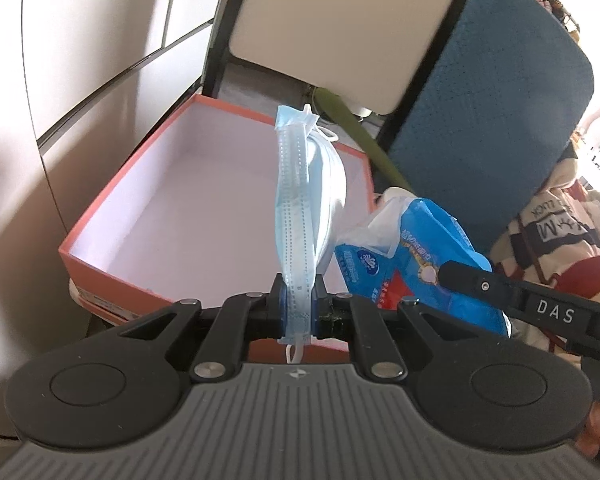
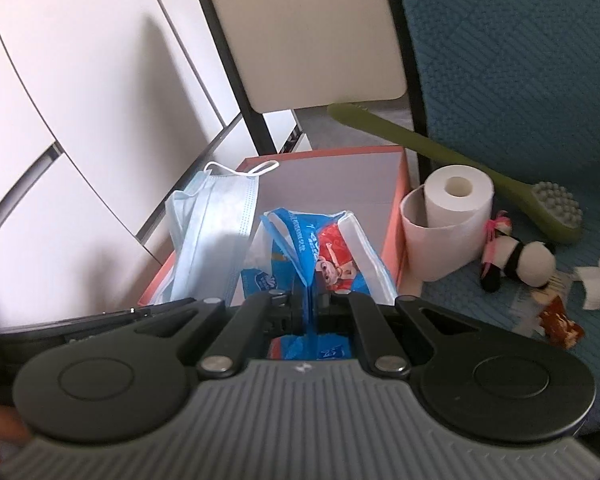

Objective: Organize soft objects
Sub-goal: 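Carry the mask in the left gripper and the wrapper in the right gripper over the pink box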

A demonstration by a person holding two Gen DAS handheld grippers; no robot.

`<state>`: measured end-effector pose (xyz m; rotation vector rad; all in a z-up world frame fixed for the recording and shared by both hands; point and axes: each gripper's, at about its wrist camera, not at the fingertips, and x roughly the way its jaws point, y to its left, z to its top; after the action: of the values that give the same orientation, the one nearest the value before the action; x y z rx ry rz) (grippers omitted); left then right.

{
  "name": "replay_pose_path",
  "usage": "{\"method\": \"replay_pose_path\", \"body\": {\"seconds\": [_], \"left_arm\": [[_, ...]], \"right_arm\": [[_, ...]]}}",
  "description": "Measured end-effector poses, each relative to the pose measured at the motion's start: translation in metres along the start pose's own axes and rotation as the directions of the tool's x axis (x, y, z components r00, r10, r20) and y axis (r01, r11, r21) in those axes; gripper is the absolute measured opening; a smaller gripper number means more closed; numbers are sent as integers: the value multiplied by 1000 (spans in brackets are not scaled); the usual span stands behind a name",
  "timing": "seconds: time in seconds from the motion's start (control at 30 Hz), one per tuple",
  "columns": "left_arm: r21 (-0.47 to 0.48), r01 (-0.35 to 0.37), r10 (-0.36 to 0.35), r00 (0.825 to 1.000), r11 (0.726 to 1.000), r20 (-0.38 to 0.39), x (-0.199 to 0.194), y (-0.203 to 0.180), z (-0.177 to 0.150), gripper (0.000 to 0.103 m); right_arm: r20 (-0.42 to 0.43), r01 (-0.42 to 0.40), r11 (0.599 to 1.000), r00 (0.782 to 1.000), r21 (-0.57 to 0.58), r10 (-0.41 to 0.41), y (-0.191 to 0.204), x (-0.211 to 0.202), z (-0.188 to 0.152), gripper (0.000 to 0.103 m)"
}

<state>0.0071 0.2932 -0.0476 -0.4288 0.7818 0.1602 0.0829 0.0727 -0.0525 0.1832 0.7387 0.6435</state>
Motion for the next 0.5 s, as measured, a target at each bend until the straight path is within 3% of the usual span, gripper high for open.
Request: {"method": "replay_pose_path", "body": {"seconds": [0.5], "left_arm": [[-60, -33, 27, 996, 998, -88, 72, 57, 35, 13]], "right_arm": [[-87, 47, 999, 995, -24, -49, 9, 96, 19, 6]]}}
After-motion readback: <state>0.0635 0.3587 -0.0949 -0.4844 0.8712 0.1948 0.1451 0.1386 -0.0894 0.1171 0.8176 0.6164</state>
